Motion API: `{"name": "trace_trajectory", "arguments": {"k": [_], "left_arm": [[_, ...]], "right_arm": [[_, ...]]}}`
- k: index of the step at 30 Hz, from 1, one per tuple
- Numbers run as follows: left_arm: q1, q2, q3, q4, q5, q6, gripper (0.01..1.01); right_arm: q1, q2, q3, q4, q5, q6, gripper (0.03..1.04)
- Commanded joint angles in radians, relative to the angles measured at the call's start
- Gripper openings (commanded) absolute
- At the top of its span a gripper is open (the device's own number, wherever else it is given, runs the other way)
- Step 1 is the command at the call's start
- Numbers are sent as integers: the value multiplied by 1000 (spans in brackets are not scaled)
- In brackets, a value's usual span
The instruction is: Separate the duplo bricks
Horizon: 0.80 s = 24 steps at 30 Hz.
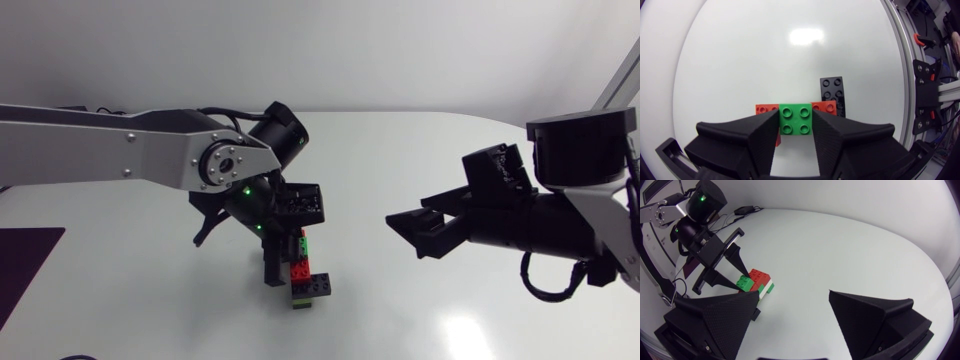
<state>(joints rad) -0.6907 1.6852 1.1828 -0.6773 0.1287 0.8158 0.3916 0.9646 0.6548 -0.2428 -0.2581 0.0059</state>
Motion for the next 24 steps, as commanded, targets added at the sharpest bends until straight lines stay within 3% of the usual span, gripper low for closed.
{"name": "trace_trajectory", "arguments": {"k": [1,13,18,24], "left_arm": [[16,14,43,-18,15,19,305],[68,-9,117,-51,72,-76,305],[201,-19,140,-39,28,-176,307],[369,-90,-26,-41,-18,-156,307]], "right_arm": [[10,8,9,20,3,-17,1003],[61,-15,23,-6,85,-23,1003],[44,-29,12,-21,95,-23,1003],[41,-32,0,-16,128,-23,1003]]}}
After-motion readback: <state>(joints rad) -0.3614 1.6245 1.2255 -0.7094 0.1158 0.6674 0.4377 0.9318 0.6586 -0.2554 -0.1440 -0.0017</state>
